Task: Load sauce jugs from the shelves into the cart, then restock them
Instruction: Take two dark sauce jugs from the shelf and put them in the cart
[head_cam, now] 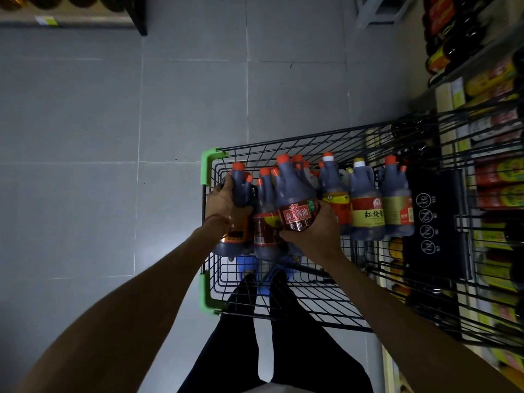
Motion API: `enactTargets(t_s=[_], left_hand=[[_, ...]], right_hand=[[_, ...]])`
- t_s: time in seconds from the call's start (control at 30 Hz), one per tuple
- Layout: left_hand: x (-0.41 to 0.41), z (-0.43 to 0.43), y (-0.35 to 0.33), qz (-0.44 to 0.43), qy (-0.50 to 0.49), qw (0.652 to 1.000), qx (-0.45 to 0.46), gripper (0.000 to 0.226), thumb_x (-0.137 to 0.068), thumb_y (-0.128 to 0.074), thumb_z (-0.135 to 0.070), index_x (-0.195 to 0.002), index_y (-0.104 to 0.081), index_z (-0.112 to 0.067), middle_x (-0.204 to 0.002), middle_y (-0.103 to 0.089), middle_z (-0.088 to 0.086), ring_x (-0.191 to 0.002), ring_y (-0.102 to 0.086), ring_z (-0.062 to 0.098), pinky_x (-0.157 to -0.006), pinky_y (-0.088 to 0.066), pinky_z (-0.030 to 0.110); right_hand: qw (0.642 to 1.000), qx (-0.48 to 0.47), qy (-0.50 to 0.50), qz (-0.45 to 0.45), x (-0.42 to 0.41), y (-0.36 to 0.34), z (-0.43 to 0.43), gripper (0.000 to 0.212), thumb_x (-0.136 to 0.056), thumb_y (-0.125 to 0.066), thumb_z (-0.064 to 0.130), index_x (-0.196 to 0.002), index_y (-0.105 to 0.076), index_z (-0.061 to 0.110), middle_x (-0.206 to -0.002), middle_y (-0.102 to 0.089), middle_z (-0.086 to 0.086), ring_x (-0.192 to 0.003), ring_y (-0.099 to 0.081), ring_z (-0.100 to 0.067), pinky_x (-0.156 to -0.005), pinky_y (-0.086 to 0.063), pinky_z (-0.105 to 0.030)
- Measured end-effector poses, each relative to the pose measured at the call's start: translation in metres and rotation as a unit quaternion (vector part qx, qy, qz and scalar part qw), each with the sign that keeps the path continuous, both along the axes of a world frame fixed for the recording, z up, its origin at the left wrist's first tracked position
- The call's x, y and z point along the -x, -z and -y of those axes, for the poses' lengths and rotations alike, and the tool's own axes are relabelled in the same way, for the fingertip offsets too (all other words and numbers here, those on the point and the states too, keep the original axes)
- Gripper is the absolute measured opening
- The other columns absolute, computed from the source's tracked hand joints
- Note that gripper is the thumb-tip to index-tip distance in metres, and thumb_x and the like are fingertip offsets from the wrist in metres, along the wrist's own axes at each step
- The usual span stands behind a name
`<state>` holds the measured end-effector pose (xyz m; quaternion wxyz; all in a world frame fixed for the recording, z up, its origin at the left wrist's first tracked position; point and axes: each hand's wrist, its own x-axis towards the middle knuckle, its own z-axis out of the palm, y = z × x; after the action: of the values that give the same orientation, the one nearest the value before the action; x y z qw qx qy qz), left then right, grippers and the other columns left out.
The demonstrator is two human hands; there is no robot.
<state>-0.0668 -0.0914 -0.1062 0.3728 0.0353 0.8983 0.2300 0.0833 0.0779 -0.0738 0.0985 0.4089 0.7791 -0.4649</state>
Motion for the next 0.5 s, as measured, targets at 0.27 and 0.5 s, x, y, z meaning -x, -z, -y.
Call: enactTargets(t_s=[0.27, 0.5], left_hand=[[-0.012, 0.008, -0.010, -0.038, -0.085, 0.993, -0.068, 0.096, -0.065, -0.091, -0.033, -0.142, -0.037, -0.017, -0.134, -0.054, 0.010, -0.121, -0.055, 0.030, -0.105, -0.048, 0.047], [-0.011, 0.011, -0.008, -0.015, -0.091, 0.992, -0.090, 0.102, -0.058, -0.094, -0.030, -0.141, -0.036, -0.018, -0.137, -0.047, 0.010, -0.123, -0.052, 0.029, -0.108, -0.045, 0.045]], right_hand=[[1.000, -0.030, -0.006, -0.001, 0.000, 0.001, 0.003, 0.109, -0.046, -0.098, 0.033, -0.138, -0.043, 0.013, -0.130, -0.052, -0.004, -0.115, -0.056, -0.026, -0.097, -0.054, -0.052], [0.999, -0.036, -0.019, 0.019, 0.002, -0.001, 0.003, 0.110, -0.046, -0.096, 0.040, -0.140, -0.045, 0.012, -0.128, -0.052, -0.006, -0.114, -0.056, -0.025, -0.096, -0.055, -0.048]])
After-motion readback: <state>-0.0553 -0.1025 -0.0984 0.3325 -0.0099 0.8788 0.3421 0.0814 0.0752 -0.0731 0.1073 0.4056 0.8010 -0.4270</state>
